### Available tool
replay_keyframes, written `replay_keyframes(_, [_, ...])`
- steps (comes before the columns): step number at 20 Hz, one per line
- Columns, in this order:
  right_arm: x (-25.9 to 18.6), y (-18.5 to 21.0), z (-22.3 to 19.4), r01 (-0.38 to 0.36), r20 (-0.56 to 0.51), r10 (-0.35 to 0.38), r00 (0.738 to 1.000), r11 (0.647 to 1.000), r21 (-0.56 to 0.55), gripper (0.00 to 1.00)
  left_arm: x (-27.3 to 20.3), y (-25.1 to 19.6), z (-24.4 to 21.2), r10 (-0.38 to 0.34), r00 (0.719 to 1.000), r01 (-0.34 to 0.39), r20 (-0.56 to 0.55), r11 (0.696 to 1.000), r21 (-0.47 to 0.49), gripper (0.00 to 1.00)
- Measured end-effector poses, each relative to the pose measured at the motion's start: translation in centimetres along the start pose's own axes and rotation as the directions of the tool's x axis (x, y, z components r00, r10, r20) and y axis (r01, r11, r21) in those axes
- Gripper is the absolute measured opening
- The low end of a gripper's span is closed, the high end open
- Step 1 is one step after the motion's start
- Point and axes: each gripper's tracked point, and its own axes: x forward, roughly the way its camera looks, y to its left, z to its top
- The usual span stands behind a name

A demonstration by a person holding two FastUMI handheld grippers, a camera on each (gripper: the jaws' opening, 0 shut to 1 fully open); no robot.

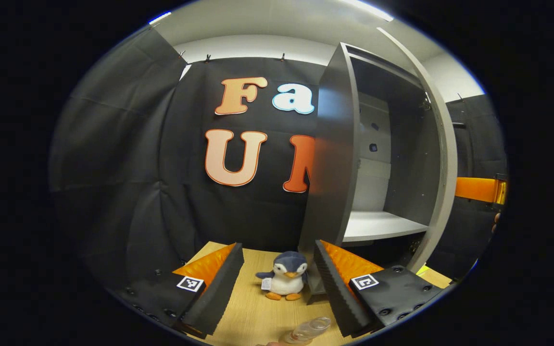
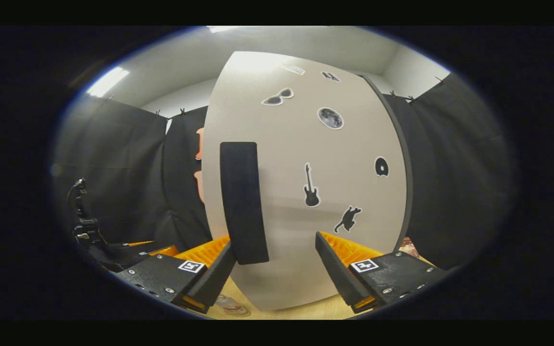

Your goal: Open the cabinet door with the right hand, grasp the bottle in the cabinet with the left hand and place it on the coaster, then close the cabinet door with the right hand.

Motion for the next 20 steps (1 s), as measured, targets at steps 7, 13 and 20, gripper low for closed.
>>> replay_keyframes(7, [2.0, 0.8, -0.5, 0.000, -0.012, 0.000, 1.000, 1.000, 0.006, 0.94, 2.7, 1.2, 1.3, -0.012, 1.000, 0.012, 0.022, 1.000, 0.011, 0.95])
replay_keyframes(13, [3.9, 1.0, -0.9, 0.023, -0.024, -0.023, 0.999, 1.000, 0.007, 0.94, 4.9, 0.9, 1.0, -0.054, 0.998, 0.054, 0.012, 0.998, 0.027, 0.95])
replay_keyframes(20, [5.3, 1.2, -1.1, 0.086, -0.017, -0.086, 0.996, 0.996, 0.008, 0.95, 6.7, 1.6, -0.2, -0.091, 0.996, 0.091, -0.023, 0.996, 0.012, 0.95])
